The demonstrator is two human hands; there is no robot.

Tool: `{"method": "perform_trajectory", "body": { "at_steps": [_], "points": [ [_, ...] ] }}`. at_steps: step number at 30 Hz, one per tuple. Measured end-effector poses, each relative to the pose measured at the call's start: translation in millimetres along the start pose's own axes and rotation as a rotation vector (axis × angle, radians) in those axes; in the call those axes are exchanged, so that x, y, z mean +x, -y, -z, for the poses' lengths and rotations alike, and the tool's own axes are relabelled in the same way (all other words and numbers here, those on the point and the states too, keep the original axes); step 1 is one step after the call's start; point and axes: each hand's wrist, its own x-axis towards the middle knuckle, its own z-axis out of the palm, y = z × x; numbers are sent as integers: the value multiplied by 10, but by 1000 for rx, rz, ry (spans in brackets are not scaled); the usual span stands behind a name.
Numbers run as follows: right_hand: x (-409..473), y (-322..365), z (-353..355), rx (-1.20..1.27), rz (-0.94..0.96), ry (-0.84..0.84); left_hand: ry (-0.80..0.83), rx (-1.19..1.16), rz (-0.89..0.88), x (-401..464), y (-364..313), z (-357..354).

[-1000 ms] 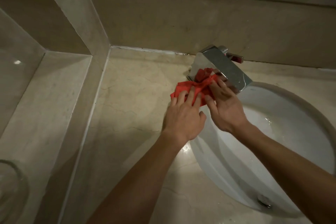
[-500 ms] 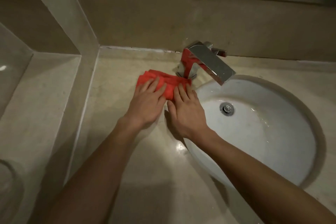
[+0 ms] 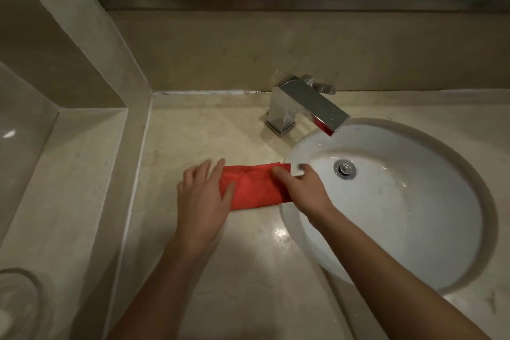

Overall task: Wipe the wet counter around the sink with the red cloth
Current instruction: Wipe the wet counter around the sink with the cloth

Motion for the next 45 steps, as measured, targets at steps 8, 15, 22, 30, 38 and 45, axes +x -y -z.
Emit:
{"method": "perform_trajectory", "body": {
  "at_steps": [8, 15, 22, 30, 38, 45],
  "points": [
    [177, -80, 168, -13, 237, -142, -75, -404, -29, 153, -341, -58],
    [530, 130, 453, 173, 187, -135, 2, 18, -311, 234, -698, -315],
    [805, 118, 772, 276, 174, -201, 122, 172, -337, 401, -1100, -732],
    [996, 293, 1074, 270, 212, -269, 110, 266, -291, 556, -1544, -845],
    [755, 223, 1452, 455, 57, -229, 244, -40, -344, 1011, -1884, -800],
    [-144, 207, 1428, 473, 77, 58, -5, -240, -471, 181, -1642, -499]
  ]
}}
